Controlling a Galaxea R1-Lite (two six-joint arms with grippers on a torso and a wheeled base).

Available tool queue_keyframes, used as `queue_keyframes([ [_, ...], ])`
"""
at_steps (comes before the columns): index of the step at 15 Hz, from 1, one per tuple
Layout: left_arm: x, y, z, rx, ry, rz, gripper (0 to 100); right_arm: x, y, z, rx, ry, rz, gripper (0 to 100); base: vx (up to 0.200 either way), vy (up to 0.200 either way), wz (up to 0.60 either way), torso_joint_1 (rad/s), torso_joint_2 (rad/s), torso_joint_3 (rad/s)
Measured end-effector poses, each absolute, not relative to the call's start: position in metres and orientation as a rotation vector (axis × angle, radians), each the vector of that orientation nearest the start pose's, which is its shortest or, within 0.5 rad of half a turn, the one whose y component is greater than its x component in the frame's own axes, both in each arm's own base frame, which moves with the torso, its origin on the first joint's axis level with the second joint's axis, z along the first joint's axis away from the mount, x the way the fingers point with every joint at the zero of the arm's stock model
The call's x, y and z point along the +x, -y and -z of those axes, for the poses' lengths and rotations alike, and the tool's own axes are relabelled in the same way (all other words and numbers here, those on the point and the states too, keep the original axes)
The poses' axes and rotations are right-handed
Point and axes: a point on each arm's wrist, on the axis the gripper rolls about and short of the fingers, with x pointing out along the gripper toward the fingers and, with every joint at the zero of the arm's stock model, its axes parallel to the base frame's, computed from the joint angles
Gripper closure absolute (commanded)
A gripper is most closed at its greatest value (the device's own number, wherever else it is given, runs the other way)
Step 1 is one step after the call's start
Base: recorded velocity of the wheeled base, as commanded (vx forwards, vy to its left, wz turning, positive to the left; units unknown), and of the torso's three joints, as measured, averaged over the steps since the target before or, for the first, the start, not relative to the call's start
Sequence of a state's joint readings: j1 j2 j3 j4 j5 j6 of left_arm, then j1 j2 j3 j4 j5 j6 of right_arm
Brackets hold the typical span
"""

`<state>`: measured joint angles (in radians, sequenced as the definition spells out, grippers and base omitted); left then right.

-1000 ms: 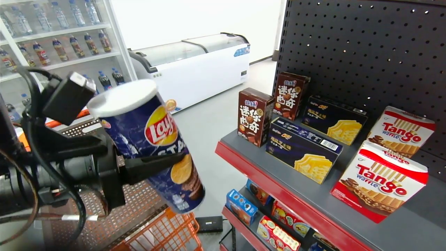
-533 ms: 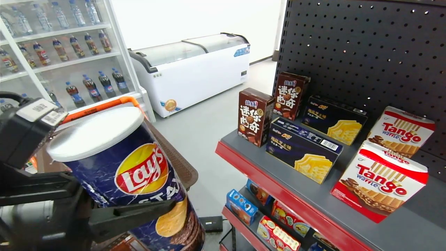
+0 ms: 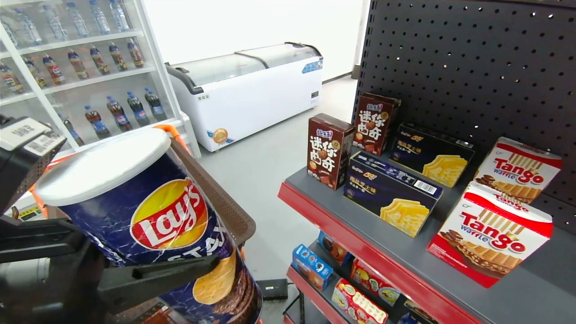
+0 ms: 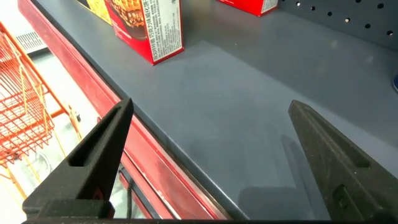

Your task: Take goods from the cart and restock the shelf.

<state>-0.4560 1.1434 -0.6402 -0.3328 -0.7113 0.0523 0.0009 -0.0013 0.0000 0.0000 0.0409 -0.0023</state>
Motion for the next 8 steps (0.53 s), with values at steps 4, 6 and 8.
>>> queue_keyframes([
  [4, 0.1384, 0.0844, -0.2367, 0.027, -0.156, 1.17, 100, -0.0229, -0.0009, -0.0755, -0.003, 0.001, -0.043, 0, 0.0, 0.0, 0.0, 0.0, 0.0, 0.0],
  [6, 0.1382, 0.0847, -0.2365, 0.03, -0.154, 1.172, 100, -0.0229, -0.0009, -0.0755, -0.003, 0.001, -0.043, 0, 0.0, 0.0, -0.6, 0.002, 0.0, 0.005],
  [8, 0.1377, 0.085, -0.2366, 0.032, -0.151, 1.177, 100, -0.0229, -0.0009, -0.0756, -0.002, 0.003, -0.041, 0, 0.0, 0.0, -0.6, -0.007, 0.0, 0.002],
])
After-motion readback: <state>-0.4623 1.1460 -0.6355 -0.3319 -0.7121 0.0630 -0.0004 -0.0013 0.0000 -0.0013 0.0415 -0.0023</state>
